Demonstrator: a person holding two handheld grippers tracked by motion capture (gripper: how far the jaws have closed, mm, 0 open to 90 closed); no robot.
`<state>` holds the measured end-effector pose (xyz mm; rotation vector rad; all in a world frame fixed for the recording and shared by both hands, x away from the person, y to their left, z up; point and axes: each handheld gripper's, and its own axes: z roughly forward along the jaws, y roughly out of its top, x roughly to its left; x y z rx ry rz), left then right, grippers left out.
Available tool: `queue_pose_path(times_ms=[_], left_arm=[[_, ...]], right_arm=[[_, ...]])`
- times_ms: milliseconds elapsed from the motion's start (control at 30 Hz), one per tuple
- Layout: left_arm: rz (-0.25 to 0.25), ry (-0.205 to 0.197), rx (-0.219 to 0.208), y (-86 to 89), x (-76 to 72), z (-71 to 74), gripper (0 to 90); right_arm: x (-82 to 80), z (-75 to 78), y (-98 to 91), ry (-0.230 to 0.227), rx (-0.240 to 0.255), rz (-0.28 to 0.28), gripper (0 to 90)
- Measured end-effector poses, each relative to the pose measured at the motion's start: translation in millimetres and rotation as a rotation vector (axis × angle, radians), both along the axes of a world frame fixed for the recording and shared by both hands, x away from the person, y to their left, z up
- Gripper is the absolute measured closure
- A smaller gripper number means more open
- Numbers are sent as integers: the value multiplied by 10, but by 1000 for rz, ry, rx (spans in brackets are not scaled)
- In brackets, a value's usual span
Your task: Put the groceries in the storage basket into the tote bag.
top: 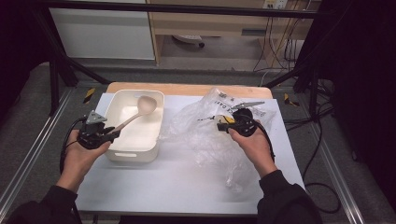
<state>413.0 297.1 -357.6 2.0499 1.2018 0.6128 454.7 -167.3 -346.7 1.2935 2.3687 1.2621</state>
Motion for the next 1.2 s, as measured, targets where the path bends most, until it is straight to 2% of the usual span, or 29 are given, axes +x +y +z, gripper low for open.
queue_pose_path(times_ms=[133, 367, 667, 833, 1000, 1133, 1200], left_arm=[[-5, -19, -17, 11, -31, 38, 689], [-20, -52, -22, 52, -102, 119, 690], [-49, -72, -60, 138, -177, 235, 689], [-62, -85, -60, 185, -236, 284, 689], [-91, -96, -80, 204, -317, 346, 690], [-102, -117, -81, 232, -373, 389, 690], [-100, -122, -95, 247, -401, 414, 690]], right_arm=[[1, 0, -2, -1, -2, 1, 900], [2, 2, -3, 1, -5, 3, 900], [1, 22, -8, 7, -10, 7, 900], [6, 69, -4, 9, -15, 15, 900], [23, 147, -1, 8, -20, 26, 900], [30, 174, -7, 9, -26, 27, 900], [30, 174, -9, 10, -27, 29, 900]])
